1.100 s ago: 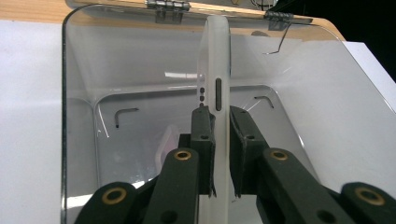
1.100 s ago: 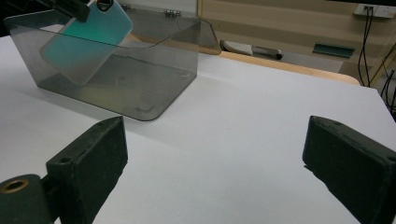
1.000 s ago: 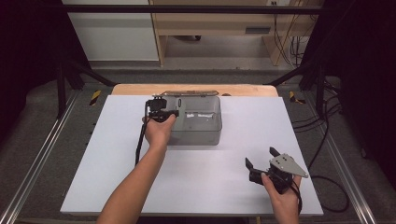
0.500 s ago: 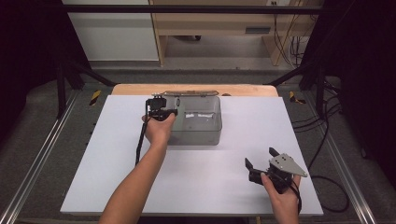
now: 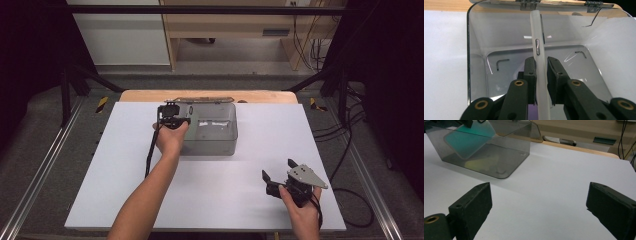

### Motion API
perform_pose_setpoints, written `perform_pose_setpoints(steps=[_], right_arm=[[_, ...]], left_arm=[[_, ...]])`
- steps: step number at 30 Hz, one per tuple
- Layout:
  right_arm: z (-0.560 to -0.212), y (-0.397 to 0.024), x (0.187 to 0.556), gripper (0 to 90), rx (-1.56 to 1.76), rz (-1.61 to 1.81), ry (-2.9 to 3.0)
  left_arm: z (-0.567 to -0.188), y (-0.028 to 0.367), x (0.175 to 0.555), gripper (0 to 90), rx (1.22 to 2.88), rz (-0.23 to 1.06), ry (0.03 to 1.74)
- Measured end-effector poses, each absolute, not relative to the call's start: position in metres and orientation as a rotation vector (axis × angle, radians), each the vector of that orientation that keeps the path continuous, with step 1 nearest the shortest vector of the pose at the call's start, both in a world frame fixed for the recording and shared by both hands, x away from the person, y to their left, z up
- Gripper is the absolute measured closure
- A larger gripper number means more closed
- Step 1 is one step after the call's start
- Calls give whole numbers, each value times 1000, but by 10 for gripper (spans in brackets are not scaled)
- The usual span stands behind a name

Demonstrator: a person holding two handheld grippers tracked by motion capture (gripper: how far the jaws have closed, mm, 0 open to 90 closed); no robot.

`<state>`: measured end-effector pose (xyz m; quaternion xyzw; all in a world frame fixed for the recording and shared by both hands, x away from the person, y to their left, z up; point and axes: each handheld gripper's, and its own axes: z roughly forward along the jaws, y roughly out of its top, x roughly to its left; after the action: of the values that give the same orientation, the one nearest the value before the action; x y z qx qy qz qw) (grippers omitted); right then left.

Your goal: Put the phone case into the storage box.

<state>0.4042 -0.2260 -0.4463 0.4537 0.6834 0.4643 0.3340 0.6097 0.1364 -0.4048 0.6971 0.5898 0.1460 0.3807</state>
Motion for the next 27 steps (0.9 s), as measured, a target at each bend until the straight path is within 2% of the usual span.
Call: perform_pose_setpoints(steps=[27], right_arm=[[-451,-223,407,68,1198,1189,1841]], left_arm=[[-401,154,610,800,1802,382,1548]])
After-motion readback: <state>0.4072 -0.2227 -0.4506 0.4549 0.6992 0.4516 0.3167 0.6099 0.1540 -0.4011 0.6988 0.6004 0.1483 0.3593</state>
